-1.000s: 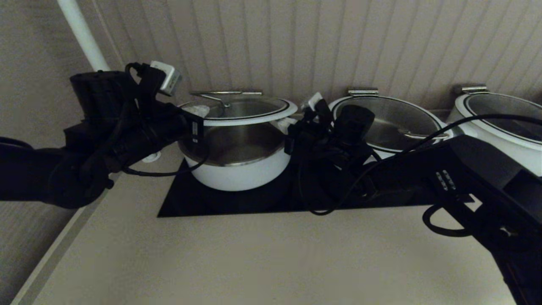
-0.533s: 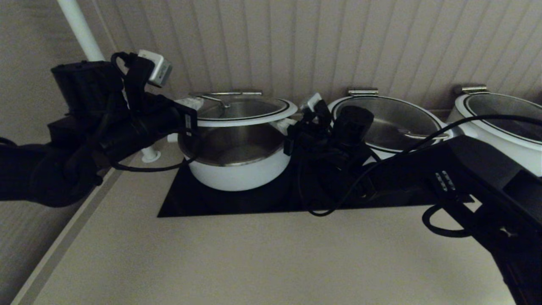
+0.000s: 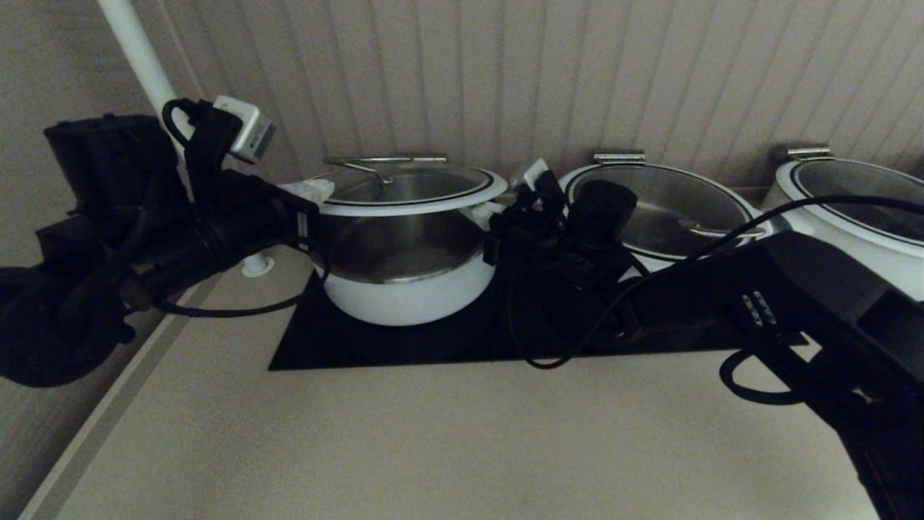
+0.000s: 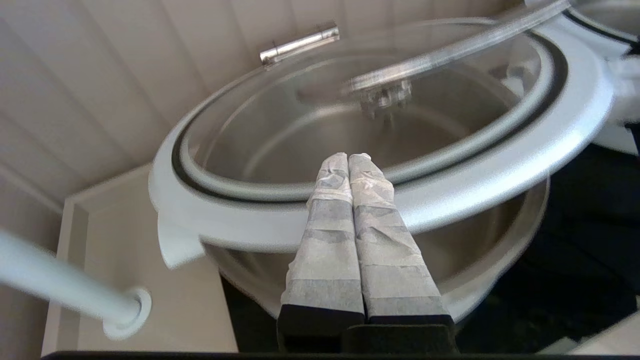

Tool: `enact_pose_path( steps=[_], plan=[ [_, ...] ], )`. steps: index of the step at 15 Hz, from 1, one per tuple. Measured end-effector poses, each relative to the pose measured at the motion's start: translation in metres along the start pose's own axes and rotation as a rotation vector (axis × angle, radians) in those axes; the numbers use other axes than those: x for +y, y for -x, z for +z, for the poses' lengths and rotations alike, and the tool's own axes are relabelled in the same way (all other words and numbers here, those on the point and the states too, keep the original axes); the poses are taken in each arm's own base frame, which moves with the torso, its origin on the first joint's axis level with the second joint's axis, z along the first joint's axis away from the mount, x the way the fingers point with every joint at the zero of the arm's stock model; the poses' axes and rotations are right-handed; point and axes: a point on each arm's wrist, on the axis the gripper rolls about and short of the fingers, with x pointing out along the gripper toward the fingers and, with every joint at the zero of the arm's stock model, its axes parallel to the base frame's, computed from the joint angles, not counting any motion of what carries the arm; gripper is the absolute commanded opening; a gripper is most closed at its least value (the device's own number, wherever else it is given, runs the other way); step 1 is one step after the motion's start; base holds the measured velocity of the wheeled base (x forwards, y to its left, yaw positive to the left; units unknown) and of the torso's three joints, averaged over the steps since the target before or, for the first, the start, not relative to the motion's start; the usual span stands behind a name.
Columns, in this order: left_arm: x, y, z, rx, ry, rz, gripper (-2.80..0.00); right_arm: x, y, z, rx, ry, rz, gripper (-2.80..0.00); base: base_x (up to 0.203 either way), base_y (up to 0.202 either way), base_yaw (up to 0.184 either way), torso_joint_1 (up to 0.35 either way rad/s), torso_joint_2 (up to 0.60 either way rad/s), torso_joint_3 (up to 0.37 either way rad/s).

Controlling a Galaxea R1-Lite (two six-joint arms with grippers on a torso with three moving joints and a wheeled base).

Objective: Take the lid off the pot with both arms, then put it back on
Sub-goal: Hold the pot lid with the right arm, then open the pot lid completely

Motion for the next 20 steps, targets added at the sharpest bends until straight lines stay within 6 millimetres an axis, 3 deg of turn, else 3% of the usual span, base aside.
enact_pose_path(
  steps=[12,20],
  plan=[
    [-0.009,0.052,-0.017,0.058,0.006,-0.012,-2.8,-0.001,0.0,0.002,-0.006,0.004,-0.002,-2.8,0.0,0.0,0.0,0.0,0.0,0.0],
    [-0.012,0.057,-0.029,0.093,-0.007,-0.022,-2.8,-0.002,0.0,0.004,-0.01,0.006,-0.004,-2.8,0.0,0.0,0.0,0.0,0.0,0.0]
  ],
)
